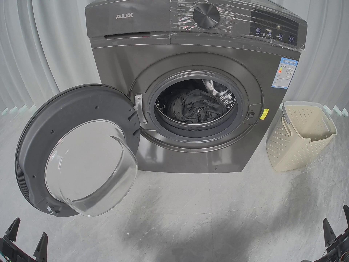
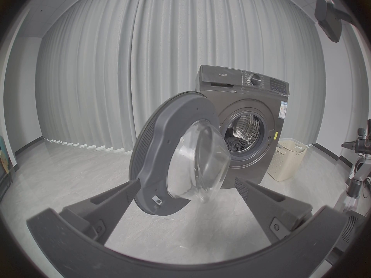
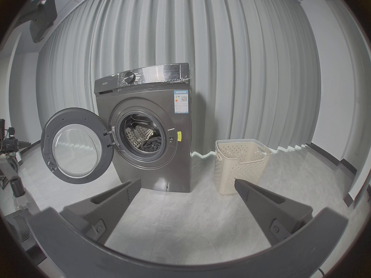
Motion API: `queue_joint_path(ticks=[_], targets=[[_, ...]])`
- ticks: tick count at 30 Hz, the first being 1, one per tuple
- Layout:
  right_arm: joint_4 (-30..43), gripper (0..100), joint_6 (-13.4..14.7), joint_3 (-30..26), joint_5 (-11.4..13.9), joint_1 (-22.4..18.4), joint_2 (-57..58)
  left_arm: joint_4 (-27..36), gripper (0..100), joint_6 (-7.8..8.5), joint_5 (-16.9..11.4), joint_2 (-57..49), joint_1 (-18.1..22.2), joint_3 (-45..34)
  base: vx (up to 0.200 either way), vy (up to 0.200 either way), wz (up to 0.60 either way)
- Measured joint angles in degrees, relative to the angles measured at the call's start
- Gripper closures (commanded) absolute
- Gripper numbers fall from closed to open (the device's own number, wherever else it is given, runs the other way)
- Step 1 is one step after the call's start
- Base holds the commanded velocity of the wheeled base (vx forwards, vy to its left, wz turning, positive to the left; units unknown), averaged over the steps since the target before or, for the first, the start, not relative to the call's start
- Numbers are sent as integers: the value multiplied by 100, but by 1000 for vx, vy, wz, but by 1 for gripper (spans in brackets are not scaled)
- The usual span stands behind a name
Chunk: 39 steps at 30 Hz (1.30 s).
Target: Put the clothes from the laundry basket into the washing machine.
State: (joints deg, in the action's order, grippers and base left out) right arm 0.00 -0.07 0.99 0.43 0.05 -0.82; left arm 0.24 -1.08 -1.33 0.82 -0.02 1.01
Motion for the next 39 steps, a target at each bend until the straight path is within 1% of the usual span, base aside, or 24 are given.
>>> queue_joint_path(ticks=[2,15,20,25,30,36,39], targets=[[0,0,0,0,0,5,-2,0,0,0,-1,0,2,0,-200,0,0],[0,0,0,0,0,2,-2,2,0,-15,5,4,2,0,0,0,0],[0,0,0,2,0,2,-4,5,0,-9,10,4,2,0,0,200,0],[0,0,-4,2,-2,0,-4,11,0,-59,10,4,2,0,0,200,0],[0,0,-2,2,0,-2,-6,9,0,-59,10,6,2,0,0,200,0],[0,0,-2,2,0,2,-6,9,0,-57,10,6,2,0,0,0,0],[0,0,0,2,0,-2,-6,9,0,-57,11,9,2,0,-200,0,0]])
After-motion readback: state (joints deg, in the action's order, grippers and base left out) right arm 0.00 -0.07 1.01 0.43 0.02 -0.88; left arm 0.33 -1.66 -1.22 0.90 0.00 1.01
